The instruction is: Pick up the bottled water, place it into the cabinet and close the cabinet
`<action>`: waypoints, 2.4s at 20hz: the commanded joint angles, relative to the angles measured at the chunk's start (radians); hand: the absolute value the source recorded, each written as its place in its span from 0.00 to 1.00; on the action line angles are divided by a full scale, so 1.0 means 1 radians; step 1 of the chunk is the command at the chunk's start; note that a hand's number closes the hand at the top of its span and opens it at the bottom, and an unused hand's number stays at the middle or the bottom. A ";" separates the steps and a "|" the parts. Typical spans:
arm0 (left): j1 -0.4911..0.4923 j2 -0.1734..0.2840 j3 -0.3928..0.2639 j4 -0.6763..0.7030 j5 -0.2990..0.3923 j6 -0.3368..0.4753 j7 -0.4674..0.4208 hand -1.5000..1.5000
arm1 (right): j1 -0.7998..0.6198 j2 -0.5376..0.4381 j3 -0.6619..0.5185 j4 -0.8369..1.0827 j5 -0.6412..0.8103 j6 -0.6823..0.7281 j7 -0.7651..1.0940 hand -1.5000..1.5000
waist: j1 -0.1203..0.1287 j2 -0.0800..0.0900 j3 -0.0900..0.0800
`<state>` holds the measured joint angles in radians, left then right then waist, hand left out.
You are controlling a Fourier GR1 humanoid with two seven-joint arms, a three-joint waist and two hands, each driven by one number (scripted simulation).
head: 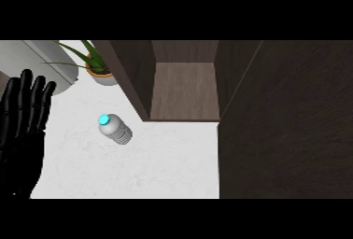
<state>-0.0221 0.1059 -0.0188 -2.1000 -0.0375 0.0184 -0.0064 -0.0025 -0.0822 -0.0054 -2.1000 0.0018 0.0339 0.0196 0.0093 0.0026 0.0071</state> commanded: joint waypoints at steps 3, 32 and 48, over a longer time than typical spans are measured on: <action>0.014 0.002 -0.053 0.066 0.077 -0.113 -0.084 0.00 | 0.034 -0.007 -0.013 -0.049 -0.022 0.007 0.056 0.00 | -0.014 -0.003 -0.008; 0.188 0.024 -0.183 -0.447 0.455 -0.051 0.577 0.00 | 0.432 -0.074 -0.130 -0.464 -0.499 0.222 0.297 0.00 | -0.017 -0.011 -0.006; 0.255 0.057 0.003 -0.334 0.474 -0.082 0.450 0.00 | 0.492 -0.050 -0.173 -0.485 -0.581 0.245 0.287 0.00 | -0.019 -0.010 -0.008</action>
<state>0.2156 0.1484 -0.0823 -2.3604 0.4103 -0.0627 0.4526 0.4288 -0.1410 -0.1493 -2.3981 -0.3739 0.3061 0.2202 -0.0079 -0.0082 -0.0005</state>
